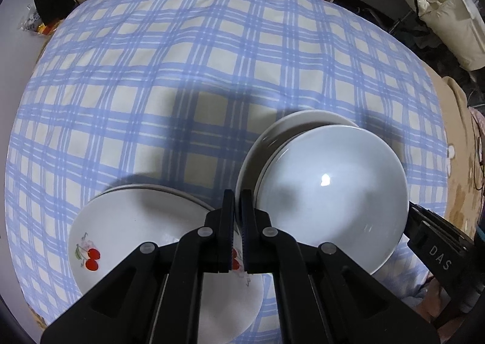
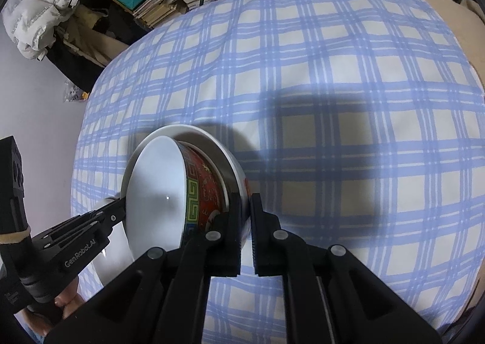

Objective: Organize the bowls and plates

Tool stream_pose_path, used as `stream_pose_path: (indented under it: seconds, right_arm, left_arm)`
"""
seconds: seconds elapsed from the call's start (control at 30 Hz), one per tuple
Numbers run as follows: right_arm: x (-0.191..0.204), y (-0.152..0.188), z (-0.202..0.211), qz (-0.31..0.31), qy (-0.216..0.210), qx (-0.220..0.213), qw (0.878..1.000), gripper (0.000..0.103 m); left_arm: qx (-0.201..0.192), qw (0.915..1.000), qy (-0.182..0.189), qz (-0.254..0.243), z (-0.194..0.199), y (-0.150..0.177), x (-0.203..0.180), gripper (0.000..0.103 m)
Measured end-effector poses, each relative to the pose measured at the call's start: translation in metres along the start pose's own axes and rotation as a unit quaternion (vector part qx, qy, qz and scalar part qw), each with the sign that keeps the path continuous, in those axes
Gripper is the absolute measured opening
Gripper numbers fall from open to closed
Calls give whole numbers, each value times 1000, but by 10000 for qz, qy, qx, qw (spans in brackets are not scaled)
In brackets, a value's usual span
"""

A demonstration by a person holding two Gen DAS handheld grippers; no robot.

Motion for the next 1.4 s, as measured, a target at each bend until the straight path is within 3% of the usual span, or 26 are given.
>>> stream_pose_path:
  seconds: [0.33,0.63,0.93,1.2,1.4]
  right_arm:
    - [2,-4,28,-119,36,-285,9995,10]
    - [22,0,59,-17,-250,-486,9985,10]
    - [85,31,59,523,-797,-391,9947,10]
    - [130,65,30,1058,-626,-51,9924,10]
    - [133,75,9,1314,-400,109,9905,9]
  left_arm:
    - [-233,9997,2,26,24,-1,-13,1]
    - [-539,9982,-239,-45,72,4,-11,1]
    - [-831,9932,-622,533,114,43,52,1]
    - [-574,9891,-706,1162,101,84,107,2]
    - [-487,9885,-578,1307,77,99,122,3]
Point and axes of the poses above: each gripper's, at about its wrist camera, not at the fingertips, and z roughly against the way its jaws point, x to its left, y to its underside, the point moved 7 cm from there along -z, roughly the way its jaws point, and after that the axes turned 11 degrees about y, right-handed, at the moved point
